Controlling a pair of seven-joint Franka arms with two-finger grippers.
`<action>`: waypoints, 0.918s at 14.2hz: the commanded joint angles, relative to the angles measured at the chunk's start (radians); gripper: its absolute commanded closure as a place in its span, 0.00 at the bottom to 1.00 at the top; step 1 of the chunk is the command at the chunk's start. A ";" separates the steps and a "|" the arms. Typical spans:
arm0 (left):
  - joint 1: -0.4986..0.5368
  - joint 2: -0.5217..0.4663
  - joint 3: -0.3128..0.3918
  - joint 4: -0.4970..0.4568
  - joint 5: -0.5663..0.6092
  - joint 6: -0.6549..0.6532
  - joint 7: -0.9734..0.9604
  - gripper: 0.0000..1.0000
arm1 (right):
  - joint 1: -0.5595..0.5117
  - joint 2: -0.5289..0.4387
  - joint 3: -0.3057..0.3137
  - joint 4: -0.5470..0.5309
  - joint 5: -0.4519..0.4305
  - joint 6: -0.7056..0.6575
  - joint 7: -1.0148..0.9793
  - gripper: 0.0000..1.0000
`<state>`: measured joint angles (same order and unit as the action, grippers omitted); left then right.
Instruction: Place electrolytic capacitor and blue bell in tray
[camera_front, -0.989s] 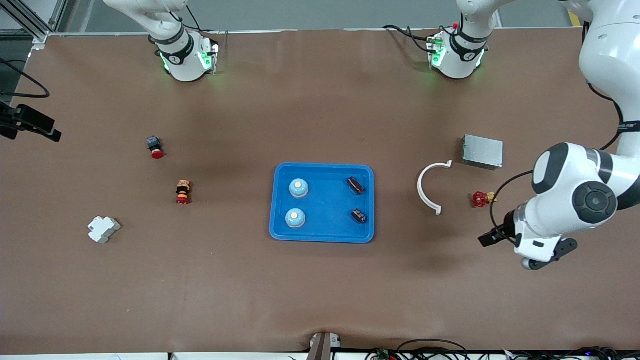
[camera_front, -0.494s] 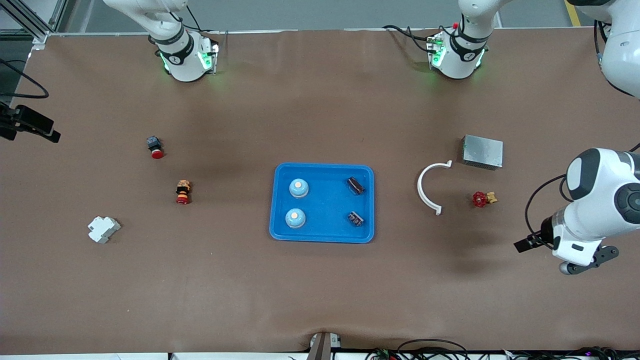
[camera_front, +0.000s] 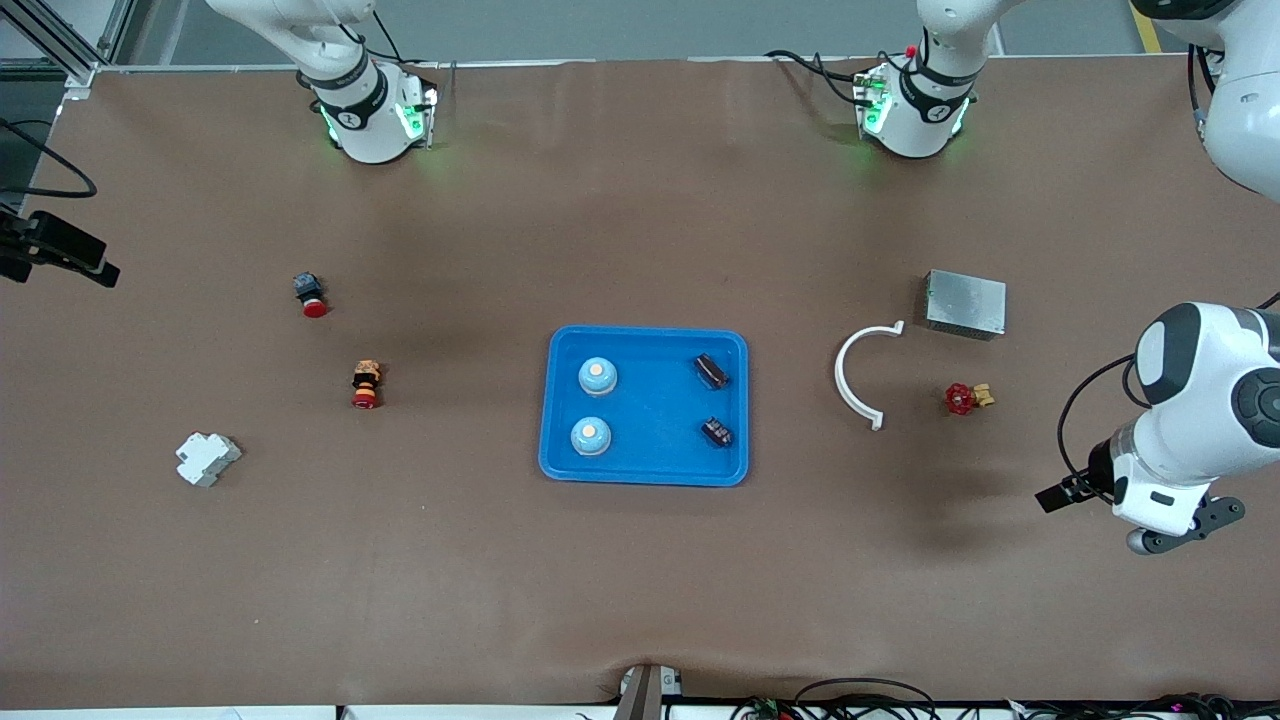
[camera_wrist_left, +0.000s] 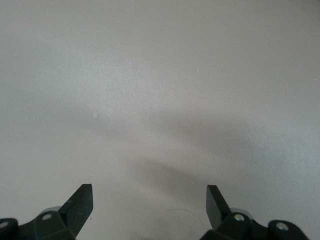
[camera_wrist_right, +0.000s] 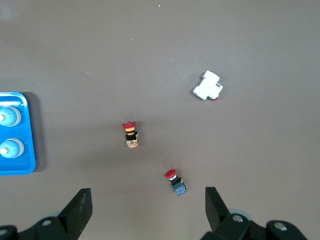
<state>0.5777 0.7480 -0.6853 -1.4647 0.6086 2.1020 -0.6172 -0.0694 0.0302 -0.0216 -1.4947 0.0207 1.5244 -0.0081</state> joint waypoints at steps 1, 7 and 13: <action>0.010 -0.016 0.004 0.001 -0.001 0.015 0.091 0.00 | -0.023 -0.016 0.014 -0.009 0.012 0.003 0.011 0.00; 0.022 -0.116 0.067 -0.014 -0.237 0.016 0.315 0.00 | -0.033 -0.016 0.014 -0.010 0.012 0.002 0.010 0.00; -0.039 -0.427 0.116 -0.134 -0.365 -0.003 0.315 0.00 | -0.032 -0.015 0.015 -0.015 0.013 0.003 0.011 0.00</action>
<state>0.5329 0.4651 -0.6037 -1.5152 0.3450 2.1051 -0.3147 -0.0806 0.0303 -0.0227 -1.4969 0.0210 1.5248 -0.0075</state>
